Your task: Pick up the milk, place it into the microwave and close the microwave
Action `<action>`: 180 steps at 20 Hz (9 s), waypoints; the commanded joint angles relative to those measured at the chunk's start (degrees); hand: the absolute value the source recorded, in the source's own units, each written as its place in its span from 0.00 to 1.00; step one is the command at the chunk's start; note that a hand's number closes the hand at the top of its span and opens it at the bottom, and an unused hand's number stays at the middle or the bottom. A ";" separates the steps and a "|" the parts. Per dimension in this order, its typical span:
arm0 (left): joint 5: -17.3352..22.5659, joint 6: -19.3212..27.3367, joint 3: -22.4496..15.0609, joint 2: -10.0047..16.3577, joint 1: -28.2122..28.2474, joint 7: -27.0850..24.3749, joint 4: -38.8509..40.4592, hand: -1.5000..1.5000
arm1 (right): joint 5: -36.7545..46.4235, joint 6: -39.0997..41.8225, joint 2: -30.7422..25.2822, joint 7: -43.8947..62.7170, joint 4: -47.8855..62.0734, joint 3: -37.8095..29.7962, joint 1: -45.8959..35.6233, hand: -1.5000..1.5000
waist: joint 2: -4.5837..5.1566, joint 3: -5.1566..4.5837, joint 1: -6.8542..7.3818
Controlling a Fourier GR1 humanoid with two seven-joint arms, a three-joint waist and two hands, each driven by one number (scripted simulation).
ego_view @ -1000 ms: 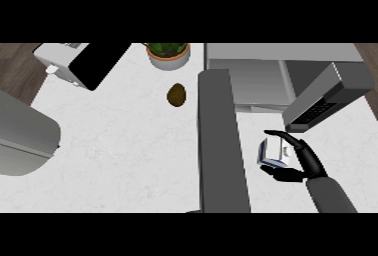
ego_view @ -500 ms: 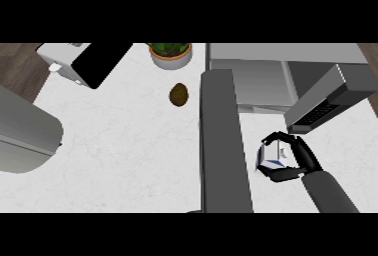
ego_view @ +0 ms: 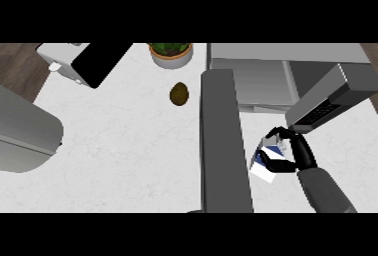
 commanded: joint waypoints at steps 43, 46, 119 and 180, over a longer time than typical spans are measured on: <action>3.86 -3.14 9.89 2.50 -16.11 7.92 12.31 0.00 | -0.38 -18.96 1.59 27.30 2.69 -2.97 -27.30 1.00 | 1.91 0.14 2.54; 3.74 -3.89 10.92 3.66 -16.66 7.57 13.38 0.00 | -1.37 -19.15 0.09 25.22 3.05 -4.36 -27.56 0.00 | 2.42 0.20 3.71; -33.83 8.57 -30.97 -1.47 -68.12 26.96 51.10 1.00 | -18.75 28.52 2.94 18.11 -63.74 -0.29 41.02 0.00 | -0.42 -0.17 -4.84; 27.83 54.17 -46.57 -1.48 -112.10 5.04 84.59 1.00 | -47.38 45.43 -16.17 36.44 -86.18 -3.34 32.47 0.00 | 4.84 -0.39 -20.64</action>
